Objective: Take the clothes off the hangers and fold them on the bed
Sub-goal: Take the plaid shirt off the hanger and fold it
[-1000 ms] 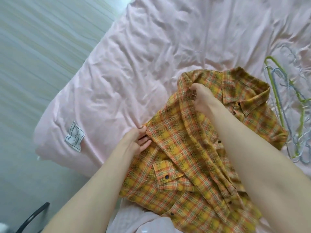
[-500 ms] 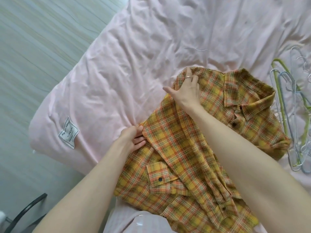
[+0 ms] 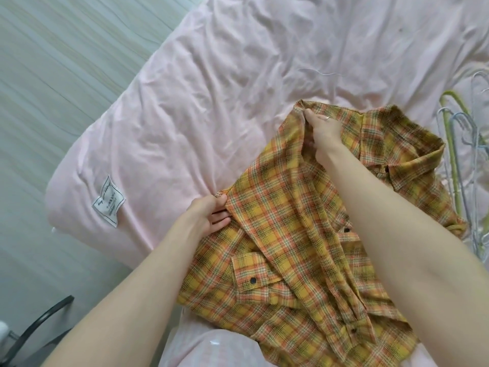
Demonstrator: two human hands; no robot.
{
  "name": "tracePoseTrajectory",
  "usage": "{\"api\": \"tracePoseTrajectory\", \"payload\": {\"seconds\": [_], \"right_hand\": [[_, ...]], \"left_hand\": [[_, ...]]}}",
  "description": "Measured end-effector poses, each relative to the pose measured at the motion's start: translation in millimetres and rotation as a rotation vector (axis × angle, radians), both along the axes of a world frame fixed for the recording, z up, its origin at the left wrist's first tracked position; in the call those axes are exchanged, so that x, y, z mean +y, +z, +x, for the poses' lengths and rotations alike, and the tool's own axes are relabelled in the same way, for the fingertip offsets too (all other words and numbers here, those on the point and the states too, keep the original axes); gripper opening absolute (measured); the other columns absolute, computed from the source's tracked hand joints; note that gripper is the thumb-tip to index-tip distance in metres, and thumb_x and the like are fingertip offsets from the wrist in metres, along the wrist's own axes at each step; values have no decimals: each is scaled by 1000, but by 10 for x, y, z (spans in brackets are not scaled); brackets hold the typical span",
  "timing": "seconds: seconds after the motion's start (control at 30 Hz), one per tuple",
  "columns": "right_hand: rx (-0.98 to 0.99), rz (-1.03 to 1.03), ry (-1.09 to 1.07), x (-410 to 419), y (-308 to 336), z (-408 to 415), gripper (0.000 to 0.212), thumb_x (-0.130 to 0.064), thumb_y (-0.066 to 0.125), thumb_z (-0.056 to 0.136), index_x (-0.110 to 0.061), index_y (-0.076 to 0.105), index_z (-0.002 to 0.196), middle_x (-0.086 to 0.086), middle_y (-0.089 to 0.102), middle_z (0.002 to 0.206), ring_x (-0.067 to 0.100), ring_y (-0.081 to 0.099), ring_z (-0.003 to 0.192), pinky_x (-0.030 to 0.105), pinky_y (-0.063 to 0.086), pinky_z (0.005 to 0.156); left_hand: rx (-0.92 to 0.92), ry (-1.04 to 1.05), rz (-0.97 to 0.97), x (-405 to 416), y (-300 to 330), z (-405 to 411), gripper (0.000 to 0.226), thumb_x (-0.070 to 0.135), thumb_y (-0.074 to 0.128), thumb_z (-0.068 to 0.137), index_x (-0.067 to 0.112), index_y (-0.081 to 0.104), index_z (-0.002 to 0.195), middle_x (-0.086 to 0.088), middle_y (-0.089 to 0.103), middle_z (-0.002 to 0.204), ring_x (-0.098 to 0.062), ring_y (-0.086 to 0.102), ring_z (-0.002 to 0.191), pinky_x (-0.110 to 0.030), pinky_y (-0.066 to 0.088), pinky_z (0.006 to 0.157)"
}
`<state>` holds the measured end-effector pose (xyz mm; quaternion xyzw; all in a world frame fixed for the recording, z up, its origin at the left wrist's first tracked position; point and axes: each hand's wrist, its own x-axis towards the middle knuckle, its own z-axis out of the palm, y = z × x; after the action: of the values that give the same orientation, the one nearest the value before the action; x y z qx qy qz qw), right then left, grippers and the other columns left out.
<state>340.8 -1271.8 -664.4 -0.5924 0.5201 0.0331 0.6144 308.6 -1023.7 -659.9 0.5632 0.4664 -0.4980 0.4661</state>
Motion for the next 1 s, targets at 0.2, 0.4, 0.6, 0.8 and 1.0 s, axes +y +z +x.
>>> {"api": "tracePoseTrajectory", "payload": {"seconds": [0.2, 0.4, 0.6, 0.8, 1.0], "right_hand": [[60, -378, 242, 186, 107, -607, 15, -30, 56, 92, -18, 52, 99, 2, 59, 103, 14, 57, 92, 20, 47, 75], [209, -598, 647, 374, 109, -1513, 32, -41, 60, 88, -14, 58, 105, -2, 48, 104, 12, 42, 103, 23, 34, 87], [239, -551, 522, 274, 15, -1647, 15, -24, 55, 93, -14, 65, 94, 3, 61, 99, 18, 56, 92, 30, 46, 82], [181, -149, 33, 15, 74, -1715, 12, -17, 40, 99, -12, 51, 99, -4, 59, 73, 9, 40, 54, 21, 34, 52], [82, -273, 251, 17, 51, -1524, 30, -45, 51, 92, -16, 55, 101, -5, 60, 90, 8, 56, 82, 24, 47, 79]], "left_hand": [[-28, -13, 6, 11, -2, -28, 4, 10, 61, 90, 14, 59, 89, -2, 64, 92, -17, 61, 85, -30, 53, 63], [-73, -36, 24, -14, 22, -63, 7, 9, 57, 92, 14, 58, 87, -1, 62, 88, -15, 60, 80, -29, 52, 63], [-126, -48, 34, -59, 39, -100, 7, 9, 56, 93, 14, 58, 88, -1, 62, 89, -16, 61, 81, -30, 53, 67], [-155, -43, 50, -76, 32, -149, 12, 7, 52, 95, 14, 56, 86, -1, 63, 87, -17, 63, 80, -29, 53, 69], [-173, -50, 58, -90, 22, -171, 13, 7, 51, 95, 14, 56, 86, 0, 62, 84, -15, 63, 78, -29, 54, 72]]}}
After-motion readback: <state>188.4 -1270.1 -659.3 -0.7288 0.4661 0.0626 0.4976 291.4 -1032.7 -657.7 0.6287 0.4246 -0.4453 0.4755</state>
